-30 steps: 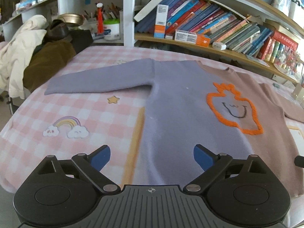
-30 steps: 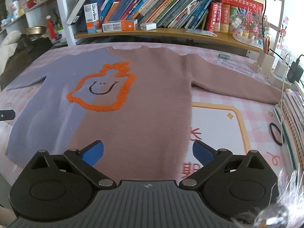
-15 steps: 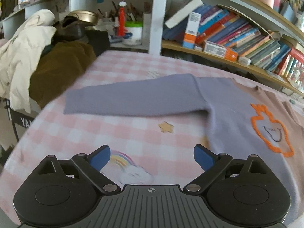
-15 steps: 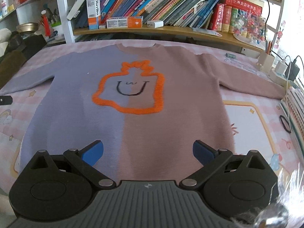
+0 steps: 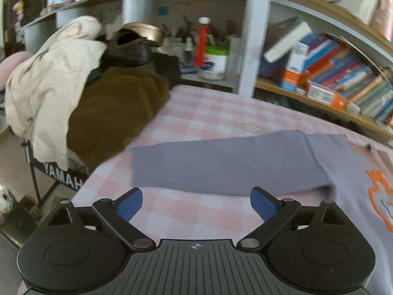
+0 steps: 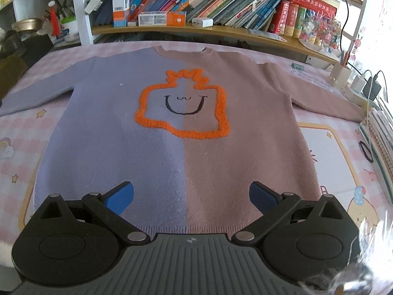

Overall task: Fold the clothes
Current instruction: 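Move the open left tool along the lavender sleeve to its cuff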

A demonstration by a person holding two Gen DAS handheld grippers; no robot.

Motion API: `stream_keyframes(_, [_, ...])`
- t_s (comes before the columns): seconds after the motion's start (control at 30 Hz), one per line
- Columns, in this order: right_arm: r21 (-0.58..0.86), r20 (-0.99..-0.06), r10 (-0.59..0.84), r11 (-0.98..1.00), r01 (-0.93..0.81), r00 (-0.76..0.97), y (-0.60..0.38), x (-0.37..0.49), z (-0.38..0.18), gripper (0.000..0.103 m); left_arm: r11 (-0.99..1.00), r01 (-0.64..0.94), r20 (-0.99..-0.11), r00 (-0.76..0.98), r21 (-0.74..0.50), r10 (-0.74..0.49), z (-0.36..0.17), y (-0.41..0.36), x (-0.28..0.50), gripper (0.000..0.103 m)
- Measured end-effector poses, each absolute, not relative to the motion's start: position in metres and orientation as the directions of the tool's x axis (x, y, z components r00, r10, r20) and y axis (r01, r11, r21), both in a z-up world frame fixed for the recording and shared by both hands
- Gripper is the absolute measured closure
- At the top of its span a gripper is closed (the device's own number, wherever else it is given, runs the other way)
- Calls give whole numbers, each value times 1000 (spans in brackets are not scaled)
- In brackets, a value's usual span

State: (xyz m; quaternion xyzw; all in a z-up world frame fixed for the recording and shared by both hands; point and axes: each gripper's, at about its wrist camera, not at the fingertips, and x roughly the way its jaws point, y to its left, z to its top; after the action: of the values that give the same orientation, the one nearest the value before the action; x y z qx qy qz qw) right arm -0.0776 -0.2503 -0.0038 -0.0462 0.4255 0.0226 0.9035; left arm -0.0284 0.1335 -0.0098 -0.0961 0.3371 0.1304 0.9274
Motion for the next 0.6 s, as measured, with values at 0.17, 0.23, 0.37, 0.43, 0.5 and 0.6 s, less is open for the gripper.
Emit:
stream_keyframes(0.17, [-92,-779,-34,994,-60,627,-252,-77,-2,2,907,-384,-650,736,-172,188,-17,164,-19,9])
stream_keyframes(0.23, [-99,-782,-48,994,-47,621,-255,-78,-1,2,891,-405,-655,734,-207,181,-21,174,-15,9])
stream_keyframes(0.37, [-108,-789,-78,994,-13,609,-262,-80,-2,2,847,-449,-680,718,-286,151,-31,190,-6,9])
stream_keyframes(0.43, [-112,-791,-93,994,7,605,-266,-82,-2,2,826,-469,-686,713,-313,145,-35,197,-3,9])
stream_keyframes(0.5, [-114,-793,-105,993,23,600,-269,-84,-3,2,805,-484,-687,714,-344,136,-40,203,0,13])
stream_keyframes(0.6, [-114,-799,-115,993,38,590,-272,-87,-4,2,782,-497,-677,724,-376,135,-44,209,4,16])
